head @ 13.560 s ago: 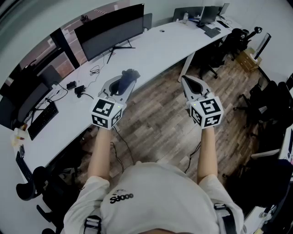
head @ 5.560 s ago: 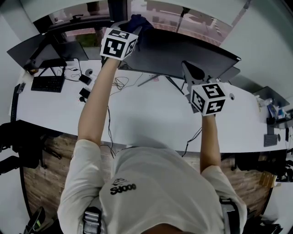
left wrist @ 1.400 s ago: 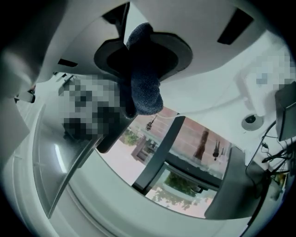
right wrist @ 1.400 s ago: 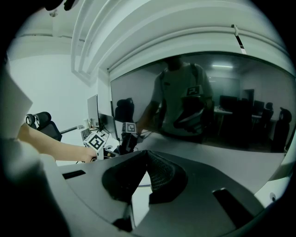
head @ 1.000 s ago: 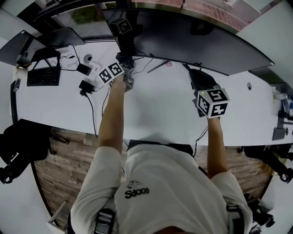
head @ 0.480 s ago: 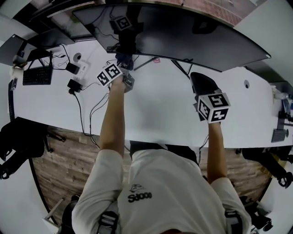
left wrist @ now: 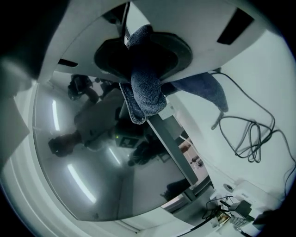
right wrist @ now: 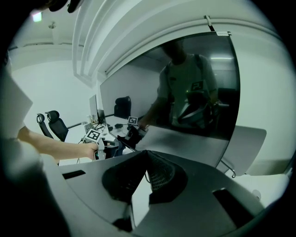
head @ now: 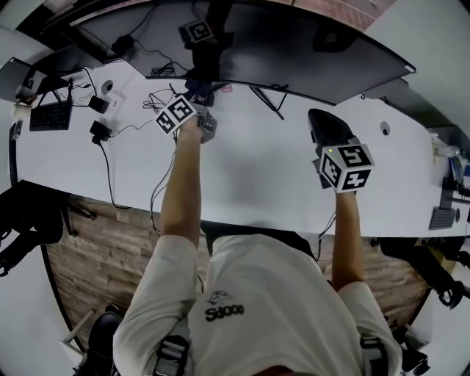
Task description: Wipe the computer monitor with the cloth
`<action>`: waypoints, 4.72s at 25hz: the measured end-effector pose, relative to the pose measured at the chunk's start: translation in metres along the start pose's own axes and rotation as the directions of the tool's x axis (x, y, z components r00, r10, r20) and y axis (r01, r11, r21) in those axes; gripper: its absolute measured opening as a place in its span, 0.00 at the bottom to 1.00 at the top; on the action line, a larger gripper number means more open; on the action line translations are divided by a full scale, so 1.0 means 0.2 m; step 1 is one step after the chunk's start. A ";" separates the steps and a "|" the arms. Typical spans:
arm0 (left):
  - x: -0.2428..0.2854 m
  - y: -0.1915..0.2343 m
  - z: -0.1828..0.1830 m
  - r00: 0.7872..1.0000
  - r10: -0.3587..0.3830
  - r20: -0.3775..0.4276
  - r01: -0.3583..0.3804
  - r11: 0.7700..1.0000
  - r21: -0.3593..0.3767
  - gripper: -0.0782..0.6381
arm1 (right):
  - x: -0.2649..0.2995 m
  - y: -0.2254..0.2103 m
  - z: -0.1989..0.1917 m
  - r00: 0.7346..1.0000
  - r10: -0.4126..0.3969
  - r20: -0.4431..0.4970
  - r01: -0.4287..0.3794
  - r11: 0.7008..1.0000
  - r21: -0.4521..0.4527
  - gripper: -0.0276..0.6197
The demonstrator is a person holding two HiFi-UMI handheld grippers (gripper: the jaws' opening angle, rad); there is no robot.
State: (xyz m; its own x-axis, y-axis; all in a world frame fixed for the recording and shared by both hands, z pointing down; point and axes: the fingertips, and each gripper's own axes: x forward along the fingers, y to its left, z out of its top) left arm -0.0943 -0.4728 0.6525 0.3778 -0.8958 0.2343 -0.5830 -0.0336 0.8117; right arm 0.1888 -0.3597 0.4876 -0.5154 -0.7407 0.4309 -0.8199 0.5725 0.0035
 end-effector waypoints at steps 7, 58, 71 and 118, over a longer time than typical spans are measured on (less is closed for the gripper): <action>0.11 -0.20 -0.25 1.000 -0.016 -0.026 0.017 1.000 0.011 0.26 | -0.11 -0.20 -0.09 1.000 0.012 0.017 -0.012 1.000 0.017 0.05; 0.65 -1.57 -1.63 0.913 -0.208 -0.351 0.345 0.853 0.391 0.25 | -0.95 -1.00 -0.62 0.959 -0.283 0.009 0.269 0.923 0.276 0.05; 0.43 -1.90 -1.32 0.919 -0.247 -0.306 0.363 0.832 0.419 0.25 | -0.96 -0.86 -0.36 0.961 -0.255 0.109 0.217 0.936 0.278 0.05; -0.75 -2.40 -0.10 0.941 -0.338 0.005 0.117 0.337 0.934 0.25 | -0.82 -0.06 0.76 0.918 0.111 0.381 -0.055 0.986 -0.155 0.05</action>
State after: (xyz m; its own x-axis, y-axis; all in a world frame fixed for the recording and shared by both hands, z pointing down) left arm 0.1432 -0.3127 0.2374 0.5494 -0.8336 -0.0564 -0.8244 -0.5299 -0.1989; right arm 0.2455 -0.2983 0.2786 -0.6592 -0.7502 0.0516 -0.7417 0.6599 0.1198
